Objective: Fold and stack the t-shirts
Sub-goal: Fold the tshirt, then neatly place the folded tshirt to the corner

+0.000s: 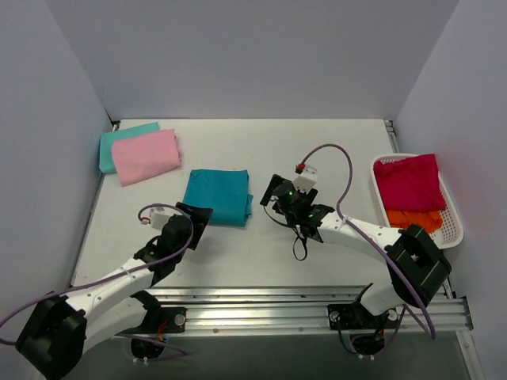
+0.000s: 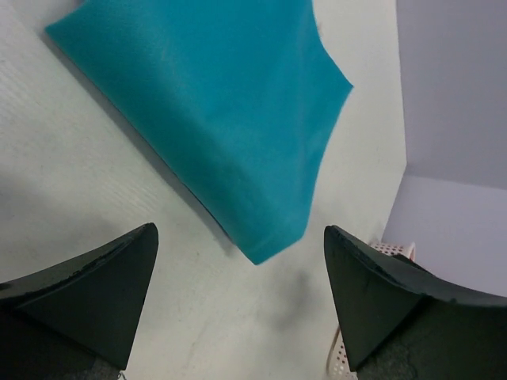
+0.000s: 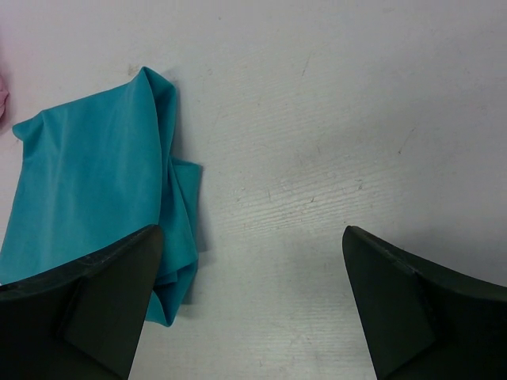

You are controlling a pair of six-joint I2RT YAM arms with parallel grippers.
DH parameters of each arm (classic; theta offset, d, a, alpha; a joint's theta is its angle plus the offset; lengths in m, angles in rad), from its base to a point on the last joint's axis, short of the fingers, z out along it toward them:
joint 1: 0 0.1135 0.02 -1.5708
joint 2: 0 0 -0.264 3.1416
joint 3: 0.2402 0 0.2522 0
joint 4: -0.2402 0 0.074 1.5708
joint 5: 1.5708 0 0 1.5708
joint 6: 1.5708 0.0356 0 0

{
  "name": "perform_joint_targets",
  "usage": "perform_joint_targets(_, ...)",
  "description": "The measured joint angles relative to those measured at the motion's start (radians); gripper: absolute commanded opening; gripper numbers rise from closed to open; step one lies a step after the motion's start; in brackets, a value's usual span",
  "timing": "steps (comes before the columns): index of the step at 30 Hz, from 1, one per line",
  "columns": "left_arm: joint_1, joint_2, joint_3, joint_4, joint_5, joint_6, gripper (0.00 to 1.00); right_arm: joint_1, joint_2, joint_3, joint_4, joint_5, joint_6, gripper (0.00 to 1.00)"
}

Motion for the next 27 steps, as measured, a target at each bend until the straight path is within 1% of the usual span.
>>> perform_joint_targets(3, 0.005, 0.123, 0.000, 0.062, -0.031, -0.044, 0.94, 0.000, -0.013, -0.002, -0.003, 0.005, -0.001, 0.93)
perform_joint_targets(9, 0.036, 0.402, 0.046, 0.200, -0.023, -0.096, 0.94, -0.003, -0.078, -0.017, -0.023, 0.020, -0.007, 0.93)
perform_joint_targets(17, 0.125, 0.661, 0.171, 0.430, 0.039, -0.105, 0.95, -0.049, -0.124, -0.034, -0.023, 0.019, -0.034, 0.93)
perform_joint_targets(18, 0.135, 0.689, 0.186, 0.454, 0.050, -0.105, 0.92, -0.053, -0.124, -0.035, -0.023, 0.018, -0.036, 0.93)
perform_joint_targets(19, 0.151, 0.726, 0.206, 0.487, 0.069, -0.103, 0.55, -0.059, -0.124, -0.035, -0.023, 0.016, -0.038, 0.93)
perform_joint_targets(20, 0.169, 0.774, 0.231, 0.536, 0.095, -0.097, 0.31, -0.064, -0.124, -0.035, -0.023, 0.014, -0.040, 0.93)
perform_joint_targets(21, 0.185, 0.821, 0.251, 0.567, 0.126, -0.082, 0.05, -0.070, -0.124, -0.035, -0.023, 0.011, -0.040, 0.93)
perform_joint_targets(22, 0.201, 0.870, 0.270, 0.593, 0.157, -0.072, 0.03, -0.075, -0.124, -0.036, -0.023, 0.008, -0.042, 0.93)
perform_joint_targets(24, 0.238, 0.969, 0.310, 0.663, 0.235, -0.059, 0.02, -0.087, -0.124, -0.037, -0.022, -0.003, -0.043, 0.93)
perform_joint_targets(27, 0.294, 1.064, 0.442, 0.658, 0.343, -0.013, 0.02, -0.096, -0.131, -0.052, -0.014, -0.019, -0.043, 0.93)
